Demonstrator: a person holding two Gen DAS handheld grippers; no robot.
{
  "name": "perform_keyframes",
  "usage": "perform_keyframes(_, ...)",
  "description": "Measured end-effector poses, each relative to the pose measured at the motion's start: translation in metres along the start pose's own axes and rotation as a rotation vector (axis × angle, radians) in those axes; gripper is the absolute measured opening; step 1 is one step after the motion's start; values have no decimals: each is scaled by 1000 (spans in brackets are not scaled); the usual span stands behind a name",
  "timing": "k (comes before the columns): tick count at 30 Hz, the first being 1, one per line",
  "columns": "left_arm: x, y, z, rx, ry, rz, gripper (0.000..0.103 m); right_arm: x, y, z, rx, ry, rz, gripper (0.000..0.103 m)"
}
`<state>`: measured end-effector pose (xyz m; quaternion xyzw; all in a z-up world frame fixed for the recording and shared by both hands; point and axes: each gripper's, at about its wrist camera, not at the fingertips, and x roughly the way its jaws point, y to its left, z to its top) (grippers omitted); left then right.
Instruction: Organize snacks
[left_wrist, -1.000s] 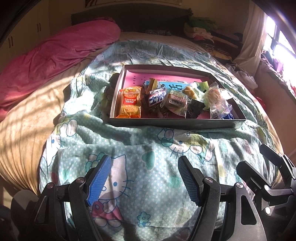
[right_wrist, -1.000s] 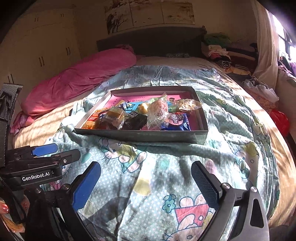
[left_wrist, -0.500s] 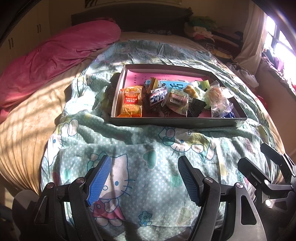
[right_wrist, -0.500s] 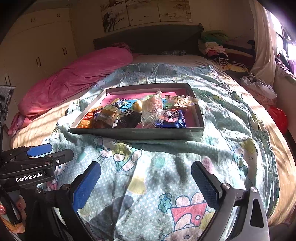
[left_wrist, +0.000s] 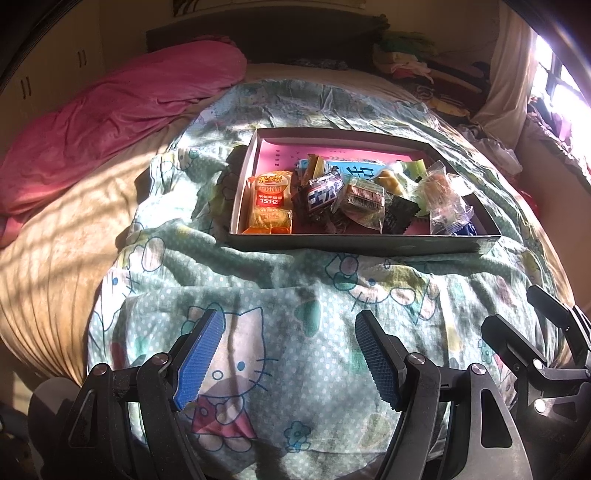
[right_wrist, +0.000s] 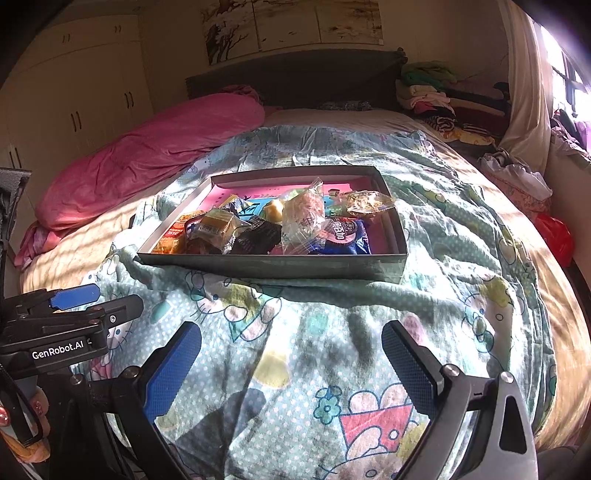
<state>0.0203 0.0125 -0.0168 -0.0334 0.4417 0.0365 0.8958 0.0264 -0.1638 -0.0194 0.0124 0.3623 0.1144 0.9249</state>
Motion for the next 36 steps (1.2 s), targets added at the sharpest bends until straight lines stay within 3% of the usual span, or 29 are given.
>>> perform_keyframes(12,0,-3,-1,21,-8,32,76,0,-1,0,1,0,-1,99)
perform_keyframes(26,4,-1,-2,3,2,16,76,2,-6,0,12,-3,-12,99)
perform_keyframes(36,14,25,7,-46,-28,26,76,7,-26,4,69,-17,-41,99)
